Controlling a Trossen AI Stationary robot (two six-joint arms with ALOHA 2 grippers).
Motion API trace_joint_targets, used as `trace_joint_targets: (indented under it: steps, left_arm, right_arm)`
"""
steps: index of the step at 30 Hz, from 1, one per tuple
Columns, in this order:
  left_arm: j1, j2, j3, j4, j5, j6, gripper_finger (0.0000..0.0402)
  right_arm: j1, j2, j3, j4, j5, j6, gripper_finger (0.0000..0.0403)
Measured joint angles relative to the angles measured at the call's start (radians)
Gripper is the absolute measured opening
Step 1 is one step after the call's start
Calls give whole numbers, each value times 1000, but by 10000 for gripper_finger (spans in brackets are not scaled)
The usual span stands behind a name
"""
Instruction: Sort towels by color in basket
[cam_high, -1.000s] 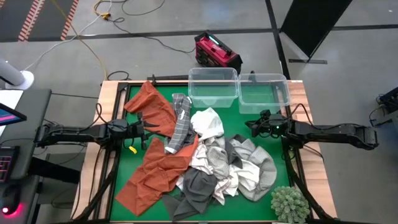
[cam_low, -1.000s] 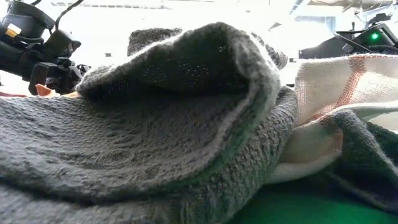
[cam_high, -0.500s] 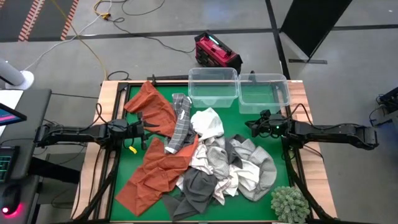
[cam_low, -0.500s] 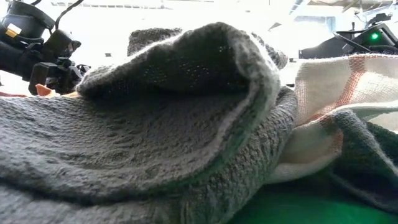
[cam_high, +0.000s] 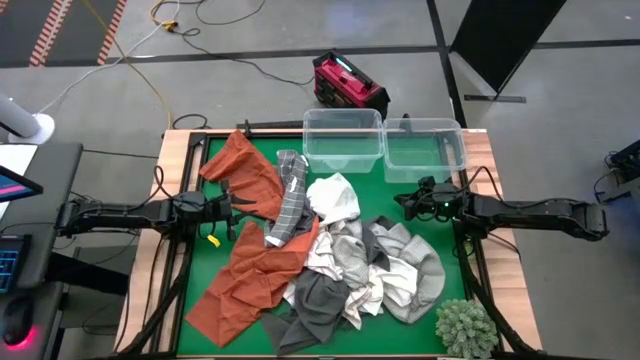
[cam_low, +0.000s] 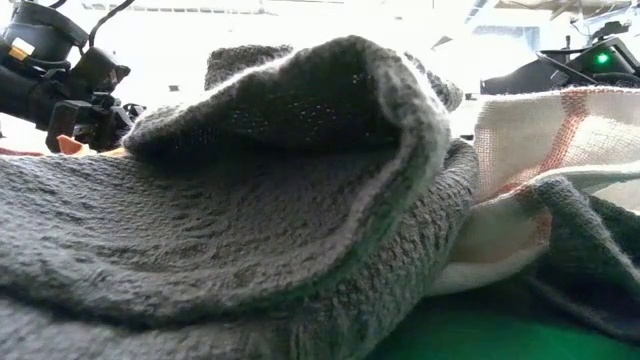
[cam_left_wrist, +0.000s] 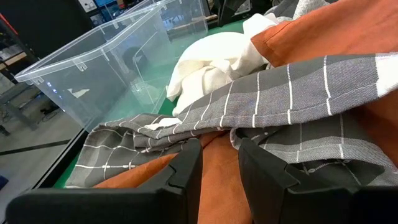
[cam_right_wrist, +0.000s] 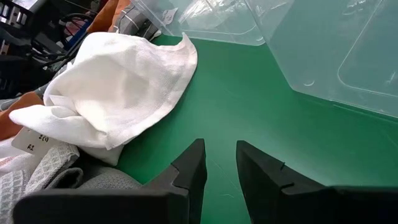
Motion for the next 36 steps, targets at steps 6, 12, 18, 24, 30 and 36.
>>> trace_joint_targets:
  steps: [6, 12, 18, 24, 30, 36]
  left_arm:
    - [0, 0, 0, 0, 0, 22, 98]
    - [1, 0, 0, 0, -6, 34, 98]
    - [1, 0, 0, 13, -13, -126, 98]
    - [4, -1, 22, 197, -42, -476, 98]
    - [4, -2, 96, 295, -100, -791, 98]
    - [4, 0, 105, 425, -136, -944, 98]
  right_arm:
    - [0, 0, 0, 0, 0, 0, 118]
    - [0, 0, 0, 0, 0, 0, 118]
    - [0, 0, 0, 0, 0, 0, 118]
    - [0, 1, 0, 33, -1, 46, 118]
    - [4, -6, 13, 327, -190, 291, 118]
    - [33, -8, 55, 513, -392, 264, 118]
